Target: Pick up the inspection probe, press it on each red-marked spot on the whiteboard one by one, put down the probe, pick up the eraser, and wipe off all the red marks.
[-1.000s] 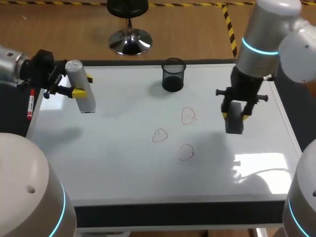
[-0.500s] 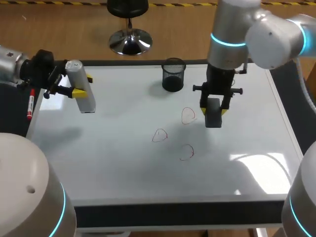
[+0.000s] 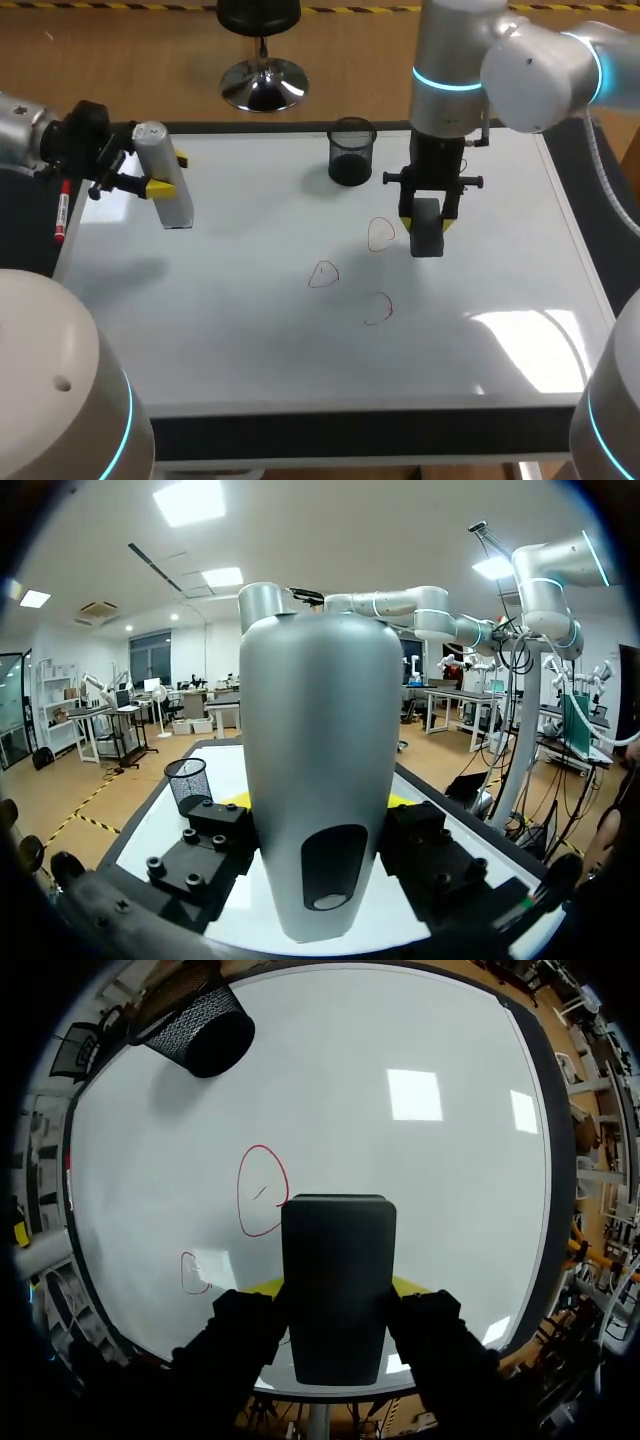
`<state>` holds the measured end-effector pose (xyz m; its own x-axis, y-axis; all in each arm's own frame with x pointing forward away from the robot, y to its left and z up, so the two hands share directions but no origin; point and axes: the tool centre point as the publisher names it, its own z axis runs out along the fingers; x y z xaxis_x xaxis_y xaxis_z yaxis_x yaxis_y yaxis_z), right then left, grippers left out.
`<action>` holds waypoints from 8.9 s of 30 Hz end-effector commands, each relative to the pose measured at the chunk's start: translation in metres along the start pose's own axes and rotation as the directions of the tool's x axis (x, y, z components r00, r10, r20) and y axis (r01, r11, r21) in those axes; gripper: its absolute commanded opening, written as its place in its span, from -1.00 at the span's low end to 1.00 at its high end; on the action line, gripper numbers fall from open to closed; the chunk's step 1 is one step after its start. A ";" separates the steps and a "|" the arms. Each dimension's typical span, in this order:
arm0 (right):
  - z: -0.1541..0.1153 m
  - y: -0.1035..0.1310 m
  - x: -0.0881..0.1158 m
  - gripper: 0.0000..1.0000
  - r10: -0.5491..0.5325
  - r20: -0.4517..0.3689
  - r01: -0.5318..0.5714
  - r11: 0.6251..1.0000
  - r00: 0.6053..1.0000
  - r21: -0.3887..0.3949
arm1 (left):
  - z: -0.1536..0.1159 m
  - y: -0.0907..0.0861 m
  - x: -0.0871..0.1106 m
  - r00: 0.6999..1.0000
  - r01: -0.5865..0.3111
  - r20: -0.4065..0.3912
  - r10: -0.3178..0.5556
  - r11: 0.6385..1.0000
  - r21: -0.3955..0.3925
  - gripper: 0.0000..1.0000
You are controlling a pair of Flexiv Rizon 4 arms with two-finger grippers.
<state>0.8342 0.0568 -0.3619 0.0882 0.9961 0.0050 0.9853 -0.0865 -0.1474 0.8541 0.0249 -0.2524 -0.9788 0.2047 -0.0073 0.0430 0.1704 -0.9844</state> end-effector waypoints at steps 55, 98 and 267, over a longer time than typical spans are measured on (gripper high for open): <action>0.009 -0.009 0.148 -1.00 0.136 0.122 -0.110 0.973 0.983 -0.202 | -0.001 -0.001 -0.001 1.000 -0.001 -0.002 0.001 1.000 0.000 -1.00; 0.057 -0.044 0.235 -1.00 0.069 0.031 -0.059 0.964 0.997 -0.258 | -0.001 -0.001 -0.001 1.000 -0.001 -0.002 0.001 1.000 0.000 -1.00; 0.118 -0.062 0.122 -1.00 0.281 -0.009 -0.281 0.959 0.960 -0.038 | -0.001 -0.001 -0.001 1.000 -0.001 -0.002 0.001 1.000 0.000 -1.00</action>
<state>0.7727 0.1916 -0.4271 0.3585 0.9331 -0.0268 0.9268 -0.3592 -0.1093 0.8542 0.0249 -0.2525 -0.9788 0.2048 -0.0073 0.0430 0.1704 -0.9844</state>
